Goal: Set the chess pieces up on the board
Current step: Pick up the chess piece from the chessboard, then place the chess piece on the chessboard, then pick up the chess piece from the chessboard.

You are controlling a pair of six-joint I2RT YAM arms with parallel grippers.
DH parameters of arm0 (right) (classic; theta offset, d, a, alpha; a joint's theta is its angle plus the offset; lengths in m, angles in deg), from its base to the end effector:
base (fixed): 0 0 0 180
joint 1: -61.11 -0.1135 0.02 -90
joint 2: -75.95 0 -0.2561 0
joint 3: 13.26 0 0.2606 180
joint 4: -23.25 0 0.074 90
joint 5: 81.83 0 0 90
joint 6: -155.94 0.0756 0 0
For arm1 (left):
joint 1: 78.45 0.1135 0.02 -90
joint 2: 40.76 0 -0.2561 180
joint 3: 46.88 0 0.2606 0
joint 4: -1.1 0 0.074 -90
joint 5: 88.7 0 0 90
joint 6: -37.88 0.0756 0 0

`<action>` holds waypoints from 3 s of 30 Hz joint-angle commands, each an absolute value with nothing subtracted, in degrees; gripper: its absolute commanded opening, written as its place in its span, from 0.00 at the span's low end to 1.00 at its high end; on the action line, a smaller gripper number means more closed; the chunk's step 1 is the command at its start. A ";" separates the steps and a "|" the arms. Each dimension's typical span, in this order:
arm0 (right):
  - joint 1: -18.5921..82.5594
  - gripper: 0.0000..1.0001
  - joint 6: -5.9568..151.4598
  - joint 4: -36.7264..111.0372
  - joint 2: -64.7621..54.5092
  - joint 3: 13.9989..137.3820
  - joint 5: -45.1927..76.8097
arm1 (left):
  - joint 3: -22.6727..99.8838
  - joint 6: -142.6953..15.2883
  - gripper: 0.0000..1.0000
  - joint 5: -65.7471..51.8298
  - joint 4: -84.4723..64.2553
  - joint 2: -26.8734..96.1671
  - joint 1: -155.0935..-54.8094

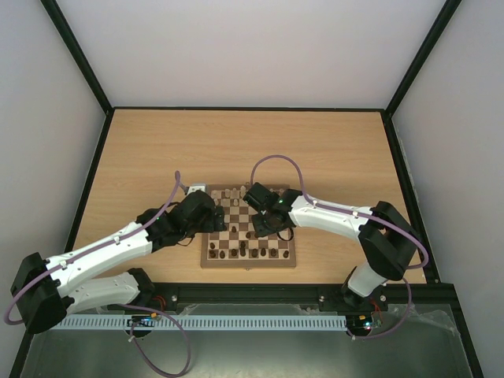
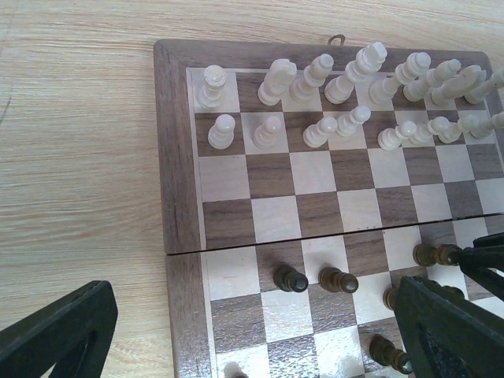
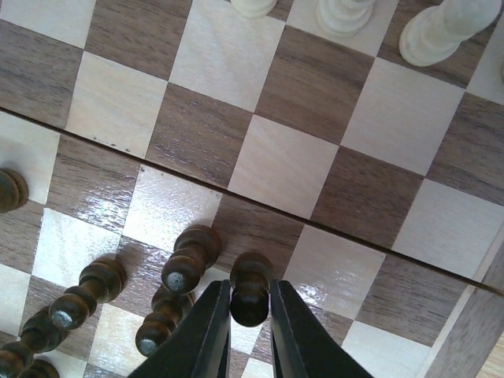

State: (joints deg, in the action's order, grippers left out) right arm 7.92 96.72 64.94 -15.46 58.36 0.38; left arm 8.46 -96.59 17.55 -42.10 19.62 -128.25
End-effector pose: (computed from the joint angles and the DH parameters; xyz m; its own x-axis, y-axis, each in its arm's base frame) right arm 0.2135 0.2682 0.1505 -0.8384 -0.2741 -0.4712 -0.3788 0.9145 0.1420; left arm 0.1779 -0.1778 0.2039 -0.7730 -0.1272 -0.6215 0.1002 0.9429 -0.3176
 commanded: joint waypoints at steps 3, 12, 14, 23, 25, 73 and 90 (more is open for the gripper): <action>8.26 0.12 96.41 67.45 -16.09 58.56 -1.09 | 7.57 -95.98 0.99 17.04 -41.74 18.48 -127.73; 8.36 0.11 99.21 73.02 -8.95 57.72 -3.48 | 7.16 -95.47 0.99 16.21 -41.03 18.10 -127.71; 8.25 0.11 100.14 74.02 -7.03 56.67 -3.28 | 7.23 -95.16 0.99 15.73 -40.61 18.42 -127.69; 8.14 0.11 105.24 75.14 -2.04 50.88 -1.94 | 7.38 -94.18 0.99 14.25 -39.30 19.88 -127.71; 7.96 0.11 105.74 75.13 -1.48 50.24 -1.94 | 7.33 -93.99 1.00 14.11 -39.20 19.90 -127.75; 2.57 0.35 104.00 75.27 -8.74 59.45 -2.03 | 5.65 -95.49 1.00 14.80 -40.32 16.28 -127.67; 2.87 0.42 99.93 72.75 -19.52 66.88 -4.49 | 4.42 -97.20 1.00 16.13 -42.89 11.16 -127.67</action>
State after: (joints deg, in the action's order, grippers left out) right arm 2.96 101.36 71.37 -18.04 64.81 -3.12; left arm 5.51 -96.57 15.17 -41.38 12.34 -127.99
